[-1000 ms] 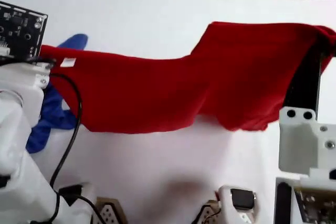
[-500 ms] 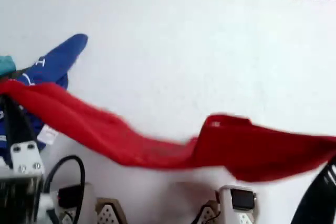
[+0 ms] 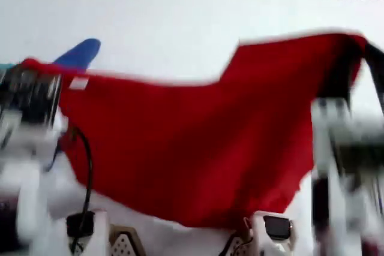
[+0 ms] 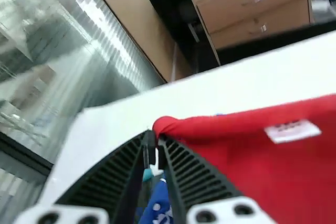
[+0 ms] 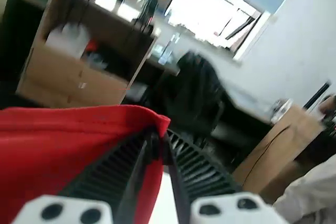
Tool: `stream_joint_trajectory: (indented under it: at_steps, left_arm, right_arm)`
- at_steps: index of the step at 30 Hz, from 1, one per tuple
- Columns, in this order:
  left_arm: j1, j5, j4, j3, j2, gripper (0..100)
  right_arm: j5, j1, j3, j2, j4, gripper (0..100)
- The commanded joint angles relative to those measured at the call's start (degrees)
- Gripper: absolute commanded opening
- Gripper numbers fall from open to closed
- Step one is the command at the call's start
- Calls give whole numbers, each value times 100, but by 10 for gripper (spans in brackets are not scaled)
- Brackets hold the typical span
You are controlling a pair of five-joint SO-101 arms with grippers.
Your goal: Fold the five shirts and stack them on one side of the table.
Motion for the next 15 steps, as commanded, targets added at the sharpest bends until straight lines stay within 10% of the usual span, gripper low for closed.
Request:
stream_joint_trajectory:
  at_steps: [1, 15]
  left_arm:
    - [62, -9, -1169, 690, 782, 24]
    - [273, -35, -2558, -435, 4615, 24]
  right_arm:
    - [53, 101, 563, 769, -840, 20]
    - [62, 180, -229, 4312, -2290, 20]
